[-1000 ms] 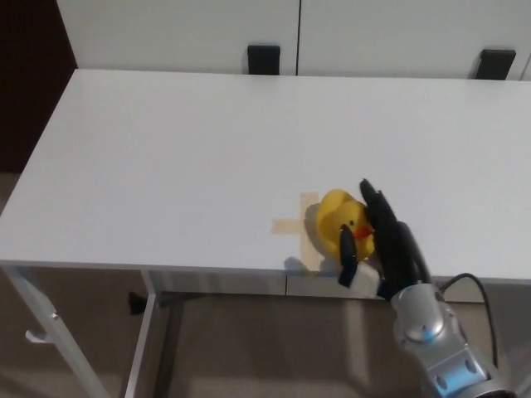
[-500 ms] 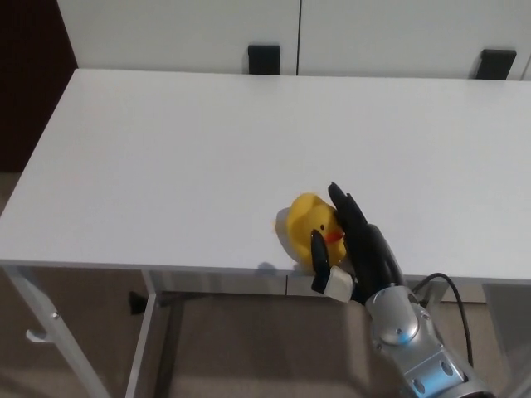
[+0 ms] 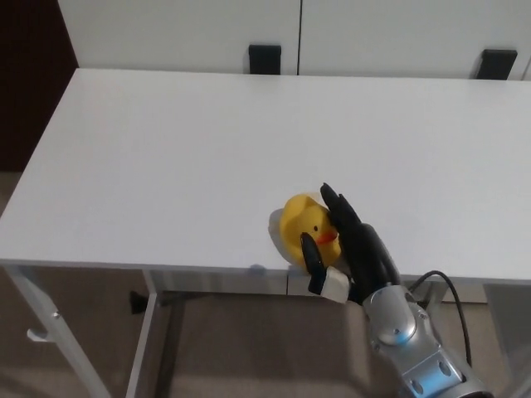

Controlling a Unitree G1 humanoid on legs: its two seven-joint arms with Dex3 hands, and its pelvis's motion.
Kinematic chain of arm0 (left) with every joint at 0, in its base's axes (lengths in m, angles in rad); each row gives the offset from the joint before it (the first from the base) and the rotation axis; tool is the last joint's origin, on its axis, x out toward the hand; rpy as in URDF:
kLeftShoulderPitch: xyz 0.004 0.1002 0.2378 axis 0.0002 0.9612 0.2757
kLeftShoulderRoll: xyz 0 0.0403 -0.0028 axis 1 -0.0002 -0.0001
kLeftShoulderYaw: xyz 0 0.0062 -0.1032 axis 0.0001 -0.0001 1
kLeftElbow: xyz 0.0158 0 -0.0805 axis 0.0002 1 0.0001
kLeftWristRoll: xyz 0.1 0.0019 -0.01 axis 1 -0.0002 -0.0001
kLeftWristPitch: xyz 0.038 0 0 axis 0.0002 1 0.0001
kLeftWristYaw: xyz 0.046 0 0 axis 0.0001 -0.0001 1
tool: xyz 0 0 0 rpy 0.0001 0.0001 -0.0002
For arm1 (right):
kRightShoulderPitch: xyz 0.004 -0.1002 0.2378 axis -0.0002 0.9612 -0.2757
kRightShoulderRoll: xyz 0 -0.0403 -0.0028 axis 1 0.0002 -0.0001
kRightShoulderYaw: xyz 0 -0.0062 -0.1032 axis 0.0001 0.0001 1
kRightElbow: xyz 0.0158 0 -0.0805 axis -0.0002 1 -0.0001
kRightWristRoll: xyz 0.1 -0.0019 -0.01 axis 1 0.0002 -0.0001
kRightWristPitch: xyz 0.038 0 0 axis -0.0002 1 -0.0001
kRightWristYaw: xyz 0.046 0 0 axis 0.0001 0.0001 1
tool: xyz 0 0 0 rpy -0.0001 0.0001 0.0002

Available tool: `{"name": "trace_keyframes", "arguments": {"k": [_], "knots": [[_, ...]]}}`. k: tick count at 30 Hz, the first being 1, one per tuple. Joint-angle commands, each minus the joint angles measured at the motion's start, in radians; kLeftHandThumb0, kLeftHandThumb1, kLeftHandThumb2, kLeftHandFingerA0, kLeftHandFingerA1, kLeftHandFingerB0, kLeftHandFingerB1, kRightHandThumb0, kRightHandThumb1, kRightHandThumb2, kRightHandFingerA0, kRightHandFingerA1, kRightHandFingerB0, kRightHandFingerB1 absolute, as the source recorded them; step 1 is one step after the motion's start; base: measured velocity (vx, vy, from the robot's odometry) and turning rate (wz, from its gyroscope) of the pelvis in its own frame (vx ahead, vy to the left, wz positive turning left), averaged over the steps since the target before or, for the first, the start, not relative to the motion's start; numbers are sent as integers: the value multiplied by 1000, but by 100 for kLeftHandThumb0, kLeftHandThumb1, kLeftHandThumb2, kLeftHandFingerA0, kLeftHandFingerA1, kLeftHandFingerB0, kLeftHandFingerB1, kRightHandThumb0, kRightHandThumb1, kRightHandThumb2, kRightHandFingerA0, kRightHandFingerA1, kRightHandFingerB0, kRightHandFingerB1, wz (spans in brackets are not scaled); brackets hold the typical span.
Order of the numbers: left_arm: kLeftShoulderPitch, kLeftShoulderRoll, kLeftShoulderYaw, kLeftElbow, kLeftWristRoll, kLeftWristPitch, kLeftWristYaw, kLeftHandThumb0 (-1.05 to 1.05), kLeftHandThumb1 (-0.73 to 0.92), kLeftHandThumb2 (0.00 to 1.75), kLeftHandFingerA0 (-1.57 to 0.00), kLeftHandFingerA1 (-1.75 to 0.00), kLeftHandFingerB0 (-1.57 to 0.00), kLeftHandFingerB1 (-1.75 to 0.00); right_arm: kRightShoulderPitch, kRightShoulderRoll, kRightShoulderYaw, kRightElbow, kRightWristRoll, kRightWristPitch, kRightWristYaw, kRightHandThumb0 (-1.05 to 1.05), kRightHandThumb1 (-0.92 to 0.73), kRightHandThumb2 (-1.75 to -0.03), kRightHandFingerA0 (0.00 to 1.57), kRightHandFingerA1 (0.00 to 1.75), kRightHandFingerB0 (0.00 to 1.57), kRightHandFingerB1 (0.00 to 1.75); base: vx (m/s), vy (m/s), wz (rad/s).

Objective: The robot uses its right hand to push the yellow duck toy to the center of the white desk.

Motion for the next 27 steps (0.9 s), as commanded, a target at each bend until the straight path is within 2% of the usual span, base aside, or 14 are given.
{"name": "trace_keyframes", "arguments": {"k": [1, 9, 11, 13, 14, 17, 18, 19, 20, 21, 23, 24, 26, 27], "knots": [[14, 3, 0, 3, 8, 3, 1, -15, 66, 72, -87, -72, -82, -59, 30, -47, -25, -63, -133, 8, -276, -100, -85, -100, 0, 0, 0, 0, 0, 0, 0], [23, 4, 1, 3, 7, -11, 3, -17, 65, 68, -87, -78, -83, -64, 71, -158, -109, -210, -177, -3, -347, -97, -86, -99, 0, 0, 0, 0, 0, 0, 0], [22, 4, 1, 10, 8, -8, 0, -16, 65, 70, -88, -74, -83, -60, 92, -230, -159, -265, -177, -48, -351, -93, -92, -89, 0, 0, 0, 0, 0, 0, 0], [20, 4, 0, 15, 8, -4, -2, -16, 65, 70, -88, -74, -83, -60, 112, -286, -198, -306, -167, -86, -337, -93, -92, -89, 0, 0, 0, 0, 0, 0, 0], [18, 4, -1, 18, 11, -1, -1, -16, 65, 69, -88, -74, -83, -59, 123, -319, -220, -321, -159, -108, -329, -98, -85, -98, 0, 0, 0, 0, 0, 0, 0], [16, 4, -3, 21, 13, 2, 2, -16, 65, 69, -88, -74, -83, -59, 134, -350, -240, -334, -153, -127, -323, -98, -85, -98, 0, 0, 0, 0, 0, 0, 0], [14, 4, -5, 22, 15, 5, 2, -19, 67, 62, -88, -74, -82, -59, 178, -417, -282, -350, -142, -170, -306, -93, -92, -86, 0, 0, 0, 0, 0, 0, 0], [12, 5, -6, 23, 16, 7, 2, -19, 67, 62, -88, -74, -82, -59, 210, -463, -310, -361, -134, -199, -295, -93, -92, -86, 0, 0, 0, 0, 0, 0, 0], [12, 7, -7, 21, 17, 7, 2, -19, 67, 64, -88, -75, -81, -59, 261, -525, -353, -368, -119, -236, -275, -95, -92, -91, 0, 0, 0, 0, 0, 0, 0], [14, 11, -10, 19, 20, 6, 4, -19, 68, 63, -88, -75, -83, -59, 335, -601, -426, -329, -59, -302, -223, -105, -84, -115, 0, 27, 0, 17, 0, 0, 0], [16, 13, -13, 17, 22, 4, 5, -19, 68, 63, -88, -75, -83, -59, 382, -646, -473, -298, -16, -345, -188, -105, -84, -115, 0, 27, 0, 17, 0, 0, 0], [20, 16, -10, 18, 20, -3, 7, -18, 64, 67, -90, -79, -85, -64, 438, -692, -529, -245, 36, -375, -141, -105, -79, -107, 0, 28, 0, 22, 0, 0, 0], [24, 18, -6, 20, 15, -10, 10, -18, 64, 67, -90, -79, -85, -64, 485, -726, -576, -193, 82, -396, -98, -105, -79, -107, 0, 28, 0, 22, 0, 0, 0], [24, 21, -5, 20, 14, -8, 7, -19, 63, 67, -90, -79, -84, -63, 514, -744, -611, -125, 124, -457, -71, -63, -70, -73, 0, 0, 0, 2, 0, 0, 0]]}}
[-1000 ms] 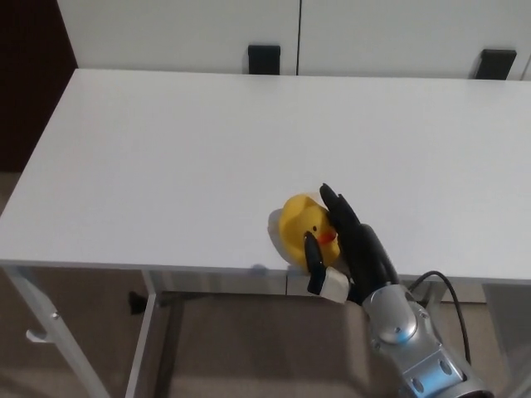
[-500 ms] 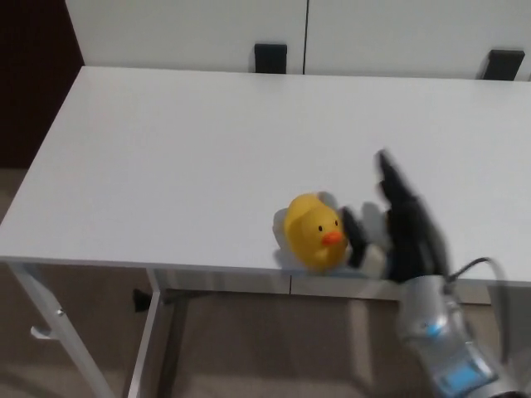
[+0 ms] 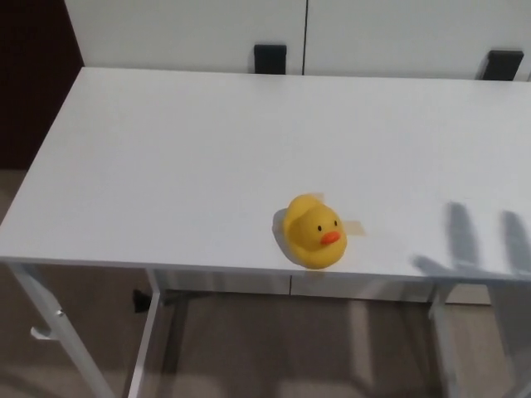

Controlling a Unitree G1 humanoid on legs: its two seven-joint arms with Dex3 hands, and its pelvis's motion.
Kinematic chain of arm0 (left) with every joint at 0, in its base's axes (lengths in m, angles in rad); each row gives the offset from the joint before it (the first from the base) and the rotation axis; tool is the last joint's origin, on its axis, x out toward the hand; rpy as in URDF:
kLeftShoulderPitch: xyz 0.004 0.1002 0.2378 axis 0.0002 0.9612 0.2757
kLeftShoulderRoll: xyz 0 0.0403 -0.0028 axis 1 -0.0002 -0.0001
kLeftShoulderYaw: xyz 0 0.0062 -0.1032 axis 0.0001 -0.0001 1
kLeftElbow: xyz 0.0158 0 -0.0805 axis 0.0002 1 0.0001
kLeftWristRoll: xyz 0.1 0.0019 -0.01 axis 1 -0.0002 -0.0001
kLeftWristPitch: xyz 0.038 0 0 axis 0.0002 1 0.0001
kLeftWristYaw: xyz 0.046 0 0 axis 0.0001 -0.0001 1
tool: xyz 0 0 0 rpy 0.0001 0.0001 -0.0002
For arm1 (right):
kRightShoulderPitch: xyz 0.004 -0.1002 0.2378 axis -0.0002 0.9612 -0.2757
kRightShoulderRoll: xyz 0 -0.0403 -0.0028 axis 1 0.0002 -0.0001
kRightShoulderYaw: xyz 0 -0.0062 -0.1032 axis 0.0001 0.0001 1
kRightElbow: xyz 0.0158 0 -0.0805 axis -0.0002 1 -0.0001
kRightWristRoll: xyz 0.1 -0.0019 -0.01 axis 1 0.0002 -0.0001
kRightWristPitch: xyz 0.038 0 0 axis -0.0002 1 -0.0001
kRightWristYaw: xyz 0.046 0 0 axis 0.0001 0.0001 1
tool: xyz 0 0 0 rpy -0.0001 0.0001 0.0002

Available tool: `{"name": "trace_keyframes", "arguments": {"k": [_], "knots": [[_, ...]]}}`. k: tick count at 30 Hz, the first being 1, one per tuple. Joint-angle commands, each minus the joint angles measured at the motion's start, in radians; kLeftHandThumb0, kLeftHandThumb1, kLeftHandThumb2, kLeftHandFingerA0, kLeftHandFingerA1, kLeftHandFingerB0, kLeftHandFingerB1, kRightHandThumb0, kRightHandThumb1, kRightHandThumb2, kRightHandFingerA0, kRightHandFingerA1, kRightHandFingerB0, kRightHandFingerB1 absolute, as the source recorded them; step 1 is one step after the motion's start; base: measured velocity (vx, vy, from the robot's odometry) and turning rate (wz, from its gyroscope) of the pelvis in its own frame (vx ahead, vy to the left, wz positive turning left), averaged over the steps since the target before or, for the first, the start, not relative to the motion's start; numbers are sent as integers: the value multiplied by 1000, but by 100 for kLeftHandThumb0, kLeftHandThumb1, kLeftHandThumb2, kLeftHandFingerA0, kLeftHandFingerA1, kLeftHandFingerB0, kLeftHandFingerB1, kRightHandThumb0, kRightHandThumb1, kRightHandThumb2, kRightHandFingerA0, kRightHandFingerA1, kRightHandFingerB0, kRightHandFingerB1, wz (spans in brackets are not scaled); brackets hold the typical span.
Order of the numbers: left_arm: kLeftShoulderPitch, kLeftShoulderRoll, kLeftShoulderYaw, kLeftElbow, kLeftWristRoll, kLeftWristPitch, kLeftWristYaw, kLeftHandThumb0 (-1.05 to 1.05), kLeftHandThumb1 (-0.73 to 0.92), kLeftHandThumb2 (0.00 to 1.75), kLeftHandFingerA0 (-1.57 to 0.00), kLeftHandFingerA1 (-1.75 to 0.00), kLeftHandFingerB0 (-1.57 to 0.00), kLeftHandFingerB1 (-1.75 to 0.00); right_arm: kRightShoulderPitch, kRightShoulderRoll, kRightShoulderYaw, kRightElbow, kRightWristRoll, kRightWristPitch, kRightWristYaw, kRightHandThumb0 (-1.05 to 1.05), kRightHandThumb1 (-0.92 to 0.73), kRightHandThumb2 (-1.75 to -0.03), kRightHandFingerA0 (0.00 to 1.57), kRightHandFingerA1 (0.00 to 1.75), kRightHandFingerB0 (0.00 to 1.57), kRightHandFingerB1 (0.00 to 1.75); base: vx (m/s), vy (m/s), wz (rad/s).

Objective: The robot uses its right hand to push the yellow duck toy to the center of the white desk.

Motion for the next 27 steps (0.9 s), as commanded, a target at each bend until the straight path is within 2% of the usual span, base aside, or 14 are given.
{"name": "trace_keyframes", "arguments": {"k": [1, 2, 4, 5, 6, 7, 8, 9, 14, 15, 17, 21, 22, 27], "knots": [[16, 24, 1, 5, 13, -6, 4, -19, 63, 67, -90, -79, -84, -63, 256, -230, -264, 248, 262, -351, 209, -63, -70, -73, 0, 0, 0, 2, 0, 0, 0], [17, 28, 2, 3, 11, -3, 1, -17, 64, 67, -86, -74, -82, -61, 320, -241, -317, 297, 294, -350, 231, -44, -62, -73, 0, 1, 1, 0, 0, 0, 0], [18, 31, 4, 1, 9, -2, -2, -17, 64, 67, -86, -74, -82, -61, 364, -249, -353, 330, 315, -345, 246, -44, -62, -73, 0, 1, 1, 0, 0, 0, 0], [20, 35, 5, 0, 9, -4, -1, -18, 66, 65, -88, -74, -84, -61, 398, -264, -370, 412, 302, -352, 213, -27, -67, -60, 5, 68, 0, 24, 0, 0, 0], [22, 38, 5, -1, 8, -5, -1, -18, 66, 65, -88, -74, -84, -61, 417, -274, -380, 473, 290, -363, 188, -27, -67, -60, 5, 68, 0, 24, 0, 0, 0], [22, 42, 7, -1, 8, -7, 0, -20, 66, 65, -89, -79, -84, -63, 421, -280, -396, 563, 308, -370, 216, -18, -74, -69, 28, 60, 11, 21, 0, 0, 0], [22, 45, 8, -2, 7, -8, 0, -20, 66, 65, -89, -79, -84, -63, 424, -284, -409, 623, 325, -374, 242, -18, -74, -69, 28, 60, 11, 21, 0, 0, 0], [22, 48, 12, -2, 3, -6, -3, -17, 65, 71, -86, -78, -83, -63, 462, -270, -427, 673, 345, -377, 270, 4, -66, -83, 35, 53, 15, 34, 0, 0, 0], [24, 52, 19, -3, -4, -3, -7, -18, 65, 69, -86, -77, -83, -63, 517, -241, -462, 759, 382, -407, 317, 4, -63, -84, 45, 54, 23, 34, 0, 0, 0], [30, 57, 15, -1, 1, -7, -4, -20, 68, 62, -86, -73, -80, -58, 519, -238, -470, 784, 402, -367, 388, -4, -58, -78, 78, 49, 53, 41, 0, 0, 0], [37, 65, 14, -2, 3, -10, -3, -20, 68, 63, -86, -74, -80, -59, 523, -238, -466, 807, 404, -348, 435, -2, -58, -78, 90, 50, 65, 46, 0, 0, 0], [43, 73, 14, -4, 5, -13, -4, -20, 68, 63, -86, -74, -80, -59, 523, -241, -459, 837, 402, -337, 482, -2, -58, -78, 90, 50, 65, 46, 0, 0, -2], [38, 74, 16, -2, 4, -9, -4, -19, 67, 65, -87, -75, -82, -61, 525, -243, -451, 839, 399, -330, 503, -4, -62, -72, 130, 67, 82, 55, 0, 0, 0], [29, 72, 23, -1, -3, -6, -12, -18, 66, 66, -87, -75, -83, -63, 517, -249, -433, 850, 403, -306, 562, -8, -60, -80, 133, 81, 89, 61, 0, 0, 0]]}}
